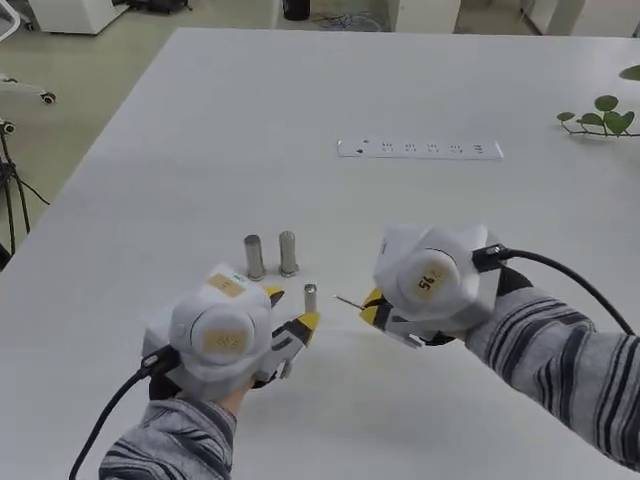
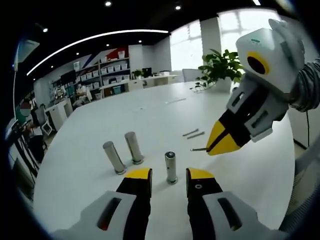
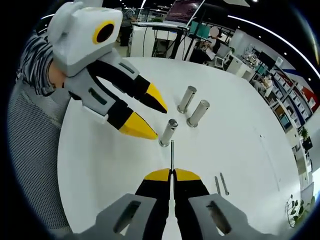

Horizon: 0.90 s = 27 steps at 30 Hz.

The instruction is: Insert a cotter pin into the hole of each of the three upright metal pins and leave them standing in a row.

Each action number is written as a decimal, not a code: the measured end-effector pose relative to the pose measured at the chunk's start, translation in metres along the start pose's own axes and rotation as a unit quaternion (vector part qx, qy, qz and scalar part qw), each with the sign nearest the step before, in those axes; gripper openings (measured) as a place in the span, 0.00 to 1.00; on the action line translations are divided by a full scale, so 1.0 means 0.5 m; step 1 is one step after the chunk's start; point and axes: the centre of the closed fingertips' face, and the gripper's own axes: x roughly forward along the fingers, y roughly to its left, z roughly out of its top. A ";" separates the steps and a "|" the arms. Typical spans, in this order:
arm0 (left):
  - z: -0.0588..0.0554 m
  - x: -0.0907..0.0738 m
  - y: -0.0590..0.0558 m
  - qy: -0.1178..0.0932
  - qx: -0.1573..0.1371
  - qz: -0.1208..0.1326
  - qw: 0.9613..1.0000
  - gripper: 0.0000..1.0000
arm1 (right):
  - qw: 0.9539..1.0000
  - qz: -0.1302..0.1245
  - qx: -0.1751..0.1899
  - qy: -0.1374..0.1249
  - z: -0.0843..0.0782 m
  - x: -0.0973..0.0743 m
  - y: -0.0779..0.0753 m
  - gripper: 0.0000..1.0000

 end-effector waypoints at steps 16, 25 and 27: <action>-0.031 0.055 0.000 0.034 -0.014 -0.009 0.999 0.13 | 1.000 0.008 0.014 -0.008 0.017 0.028 -0.001 0.00; -0.034 0.058 -0.008 0.036 -0.022 -0.018 0.999 0.06 | 1.000 0.014 0.015 -0.013 0.026 0.036 0.003 0.00; -0.036 0.059 -0.007 0.037 -0.022 -0.018 0.999 0.06 | 1.000 0.013 0.017 -0.012 0.026 0.036 0.001 0.00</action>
